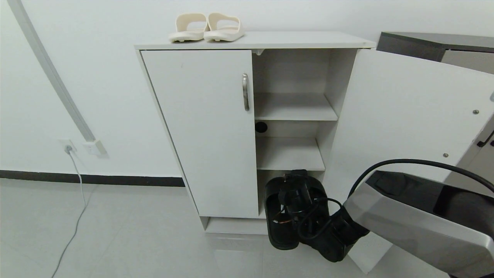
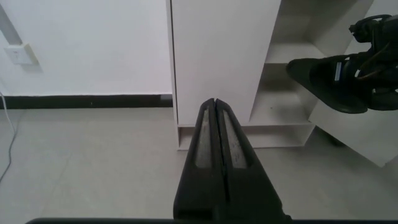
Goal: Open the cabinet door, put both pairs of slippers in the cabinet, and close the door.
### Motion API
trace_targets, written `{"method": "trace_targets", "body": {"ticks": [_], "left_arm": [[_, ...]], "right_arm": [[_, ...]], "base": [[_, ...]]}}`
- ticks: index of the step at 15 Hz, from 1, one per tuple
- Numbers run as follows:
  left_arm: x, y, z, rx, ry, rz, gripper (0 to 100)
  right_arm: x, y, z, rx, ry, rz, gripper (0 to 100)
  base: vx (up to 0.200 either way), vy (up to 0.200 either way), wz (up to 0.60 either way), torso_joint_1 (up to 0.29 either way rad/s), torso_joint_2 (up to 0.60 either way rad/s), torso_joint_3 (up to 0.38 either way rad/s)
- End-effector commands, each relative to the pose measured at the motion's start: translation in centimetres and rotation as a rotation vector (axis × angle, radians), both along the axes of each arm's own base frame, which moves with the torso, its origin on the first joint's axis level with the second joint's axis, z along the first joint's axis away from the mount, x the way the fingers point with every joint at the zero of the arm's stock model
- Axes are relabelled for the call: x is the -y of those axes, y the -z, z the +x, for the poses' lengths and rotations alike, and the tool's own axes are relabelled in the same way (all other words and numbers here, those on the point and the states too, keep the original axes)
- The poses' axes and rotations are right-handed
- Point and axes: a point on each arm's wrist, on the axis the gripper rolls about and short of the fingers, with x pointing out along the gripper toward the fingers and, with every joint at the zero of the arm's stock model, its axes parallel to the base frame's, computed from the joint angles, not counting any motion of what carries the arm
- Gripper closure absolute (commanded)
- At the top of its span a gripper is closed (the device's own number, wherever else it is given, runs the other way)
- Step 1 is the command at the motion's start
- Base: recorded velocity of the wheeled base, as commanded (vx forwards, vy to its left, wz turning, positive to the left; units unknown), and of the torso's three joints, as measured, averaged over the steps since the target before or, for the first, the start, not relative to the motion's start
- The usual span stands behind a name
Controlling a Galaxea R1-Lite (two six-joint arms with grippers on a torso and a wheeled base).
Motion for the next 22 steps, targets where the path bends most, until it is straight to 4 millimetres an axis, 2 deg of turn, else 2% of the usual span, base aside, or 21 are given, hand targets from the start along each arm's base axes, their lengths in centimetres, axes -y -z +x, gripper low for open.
{"method": "trace_targets", "body": {"ticks": [1,4,6,13,22], "left_arm": [[0.0,0.0,0.0,0.0,0.0,0.0,100],[0.0,0.0,0.0,-0.002,-0.001,-0.002,100],[0.0,0.0,0.0,-0.002,-0.001,-0.003,100],[0.0,0.0,0.0,-0.002,0.0,-0.003,100],[0.0,0.0,0.0,-0.002,0.0,-0.002,100]], "right_arm": [[-0.1,0.1,0.0,0.0,-0.002,0.004,100],[-0.4,1.8,0.3,0.039,0.01,0.034,100],[-0.5,1.3,0.6,0.12,0.001,0.07,100],[-0.1,0.9,0.8,0.148,0.007,0.076,100],[0.2,0.8,1.1,0.159,0.016,0.074,100]], "base": [[0.0,0.0,0.0,0.002,0.0,-0.198],[0.0,0.0,0.0,0.002,0.0,-0.057],[0.0,0.0,0.0,0.0,0.0,0.0],[0.0,0.0,0.0,0.0,0.0,0.0],[0.2,0.0,0.0,0.002,0.0,0.001]]}}
